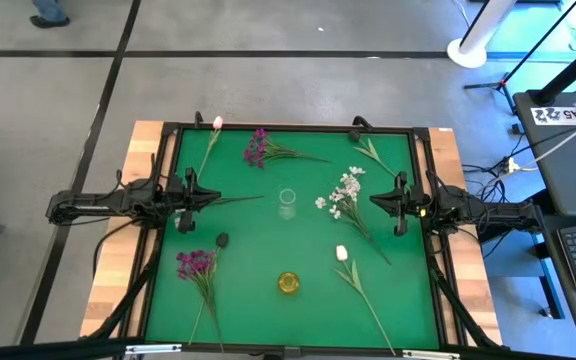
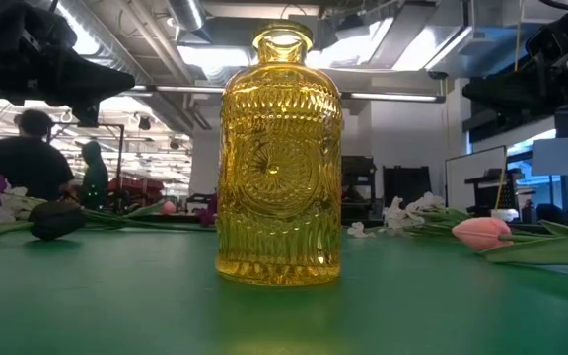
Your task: Sort flowers into vase by color
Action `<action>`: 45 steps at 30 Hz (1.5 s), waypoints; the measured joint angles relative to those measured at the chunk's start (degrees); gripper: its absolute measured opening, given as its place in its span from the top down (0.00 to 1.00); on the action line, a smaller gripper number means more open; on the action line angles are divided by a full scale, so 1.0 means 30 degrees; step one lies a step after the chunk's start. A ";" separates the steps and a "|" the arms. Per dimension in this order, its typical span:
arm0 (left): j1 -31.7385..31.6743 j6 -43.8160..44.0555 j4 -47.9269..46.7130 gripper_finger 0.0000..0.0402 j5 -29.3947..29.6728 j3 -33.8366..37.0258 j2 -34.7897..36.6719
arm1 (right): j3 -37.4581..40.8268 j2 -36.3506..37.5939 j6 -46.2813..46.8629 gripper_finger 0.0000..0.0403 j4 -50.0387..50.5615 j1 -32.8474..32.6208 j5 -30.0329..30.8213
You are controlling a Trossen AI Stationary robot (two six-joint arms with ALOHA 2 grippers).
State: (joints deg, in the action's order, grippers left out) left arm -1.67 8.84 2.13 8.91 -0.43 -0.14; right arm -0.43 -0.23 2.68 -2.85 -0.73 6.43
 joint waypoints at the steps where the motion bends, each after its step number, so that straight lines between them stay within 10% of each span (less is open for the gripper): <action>1: 0.0000 0.0007 0.0000 0.97 0.0000 0.0007 0.0000 | -0.0003 -0.0004 -0.0001 0.94 0.0000 0.0001 0.0000; 45: -0.0002 -0.0131 0.0310 0.97 0.0000 0.0000 0.0000 | -0.0006 -0.0007 0.0004 0.94 0.0000 -0.0002 0.0001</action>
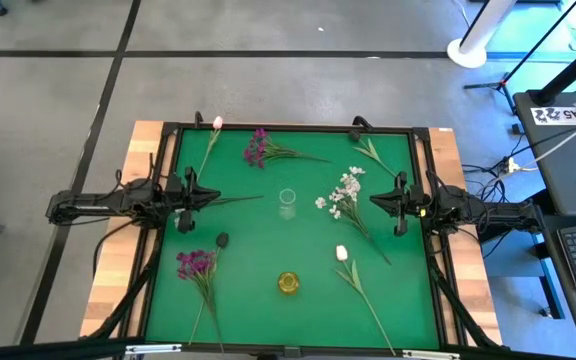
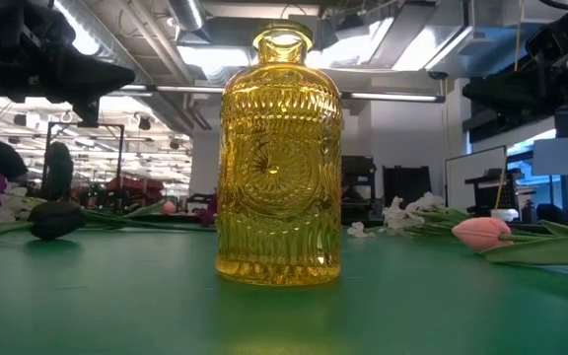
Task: Sort flowers into vase by color
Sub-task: Put the bottom purple flowers into the transparent vase
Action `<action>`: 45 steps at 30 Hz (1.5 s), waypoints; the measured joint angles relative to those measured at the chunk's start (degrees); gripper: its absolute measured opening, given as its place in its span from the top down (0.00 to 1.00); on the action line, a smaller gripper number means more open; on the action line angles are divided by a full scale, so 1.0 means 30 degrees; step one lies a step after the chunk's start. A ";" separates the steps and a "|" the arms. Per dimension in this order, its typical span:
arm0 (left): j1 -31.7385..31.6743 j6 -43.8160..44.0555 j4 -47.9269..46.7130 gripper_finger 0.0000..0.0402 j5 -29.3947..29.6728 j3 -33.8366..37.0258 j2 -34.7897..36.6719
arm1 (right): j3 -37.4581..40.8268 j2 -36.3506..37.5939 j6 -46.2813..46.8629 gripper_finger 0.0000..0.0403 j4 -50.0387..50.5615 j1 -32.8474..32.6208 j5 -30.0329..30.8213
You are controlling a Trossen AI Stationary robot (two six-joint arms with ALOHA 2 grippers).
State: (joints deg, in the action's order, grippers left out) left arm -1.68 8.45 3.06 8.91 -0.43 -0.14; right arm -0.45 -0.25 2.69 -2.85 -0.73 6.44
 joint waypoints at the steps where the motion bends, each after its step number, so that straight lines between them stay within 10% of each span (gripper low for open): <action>1: 0.0003 0.0000 -0.0120 0.97 0.0000 0.0000 -0.0007 | 0.0002 0.0005 0.0000 0.94 0.0000 0.0002 -0.0002; 45: -0.0004 0.1015 -0.1205 0.97 0.4054 -0.1295 -0.0649 | 0.0003 0.0007 0.0001 0.94 0.0000 0.0000 -0.0001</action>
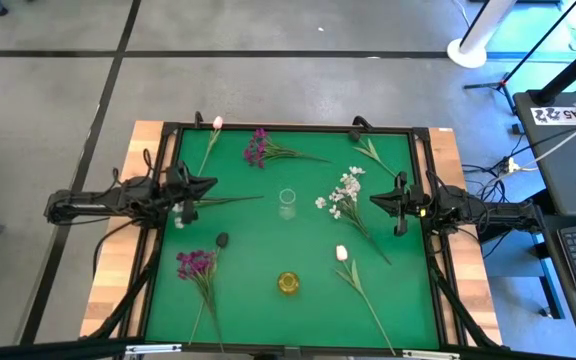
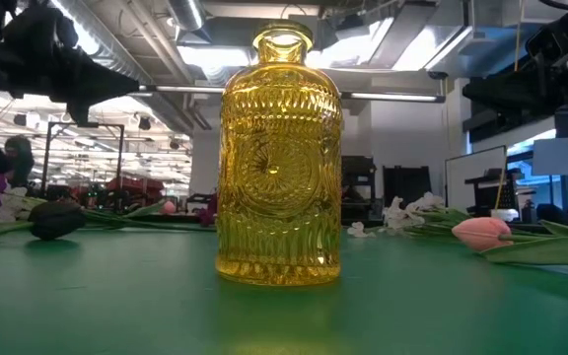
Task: Sort flowers into vase by color
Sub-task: Put the bottom purple flowers into the transparent vase
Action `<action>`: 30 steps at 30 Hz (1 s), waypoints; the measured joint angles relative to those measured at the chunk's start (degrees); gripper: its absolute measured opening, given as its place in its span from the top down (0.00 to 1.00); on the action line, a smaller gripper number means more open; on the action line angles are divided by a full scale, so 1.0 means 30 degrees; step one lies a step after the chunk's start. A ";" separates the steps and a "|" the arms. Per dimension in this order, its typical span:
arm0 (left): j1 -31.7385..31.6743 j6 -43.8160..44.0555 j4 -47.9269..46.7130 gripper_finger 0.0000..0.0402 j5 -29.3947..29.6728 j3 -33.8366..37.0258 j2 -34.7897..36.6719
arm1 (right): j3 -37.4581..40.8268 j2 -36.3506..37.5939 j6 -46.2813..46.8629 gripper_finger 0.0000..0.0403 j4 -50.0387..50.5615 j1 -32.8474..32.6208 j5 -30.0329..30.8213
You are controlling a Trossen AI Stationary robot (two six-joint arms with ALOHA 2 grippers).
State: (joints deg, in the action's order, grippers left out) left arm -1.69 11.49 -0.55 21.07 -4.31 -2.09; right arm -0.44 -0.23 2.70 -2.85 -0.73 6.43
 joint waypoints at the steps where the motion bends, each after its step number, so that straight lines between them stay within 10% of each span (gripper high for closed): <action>1: 0.0000 0.0337 0.0020 0.97 -0.0163 -0.0323 -0.0209 | 0.0001 -0.0002 0.0001 0.94 0.0000 0.0000 -0.0001; 9: 0.0276 0.2828 -0.0947 0.97 -0.2510 -0.4048 -0.3476 | 0.0001 0.0000 -0.0006 0.94 0.0000 0.0000 -0.0006; 18: 0.1099 0.5717 -0.7317 0.97 -0.0571 -0.9496 -0.9705 | 0.0004 0.0000 -0.0002 0.94 -0.0005 0.0001 0.0000; 30: 0.5273 1.7486 -1.8128 0.97 -0.7463 -1.2993 -1.3936 | 0.0003 0.0000 -0.0003 0.94 0.0000 0.0001 -0.0006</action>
State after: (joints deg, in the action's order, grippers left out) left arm 14.13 63.95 -54.93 -1.32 -43.29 -43.90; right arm -0.43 -0.23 2.69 -2.85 -0.73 6.42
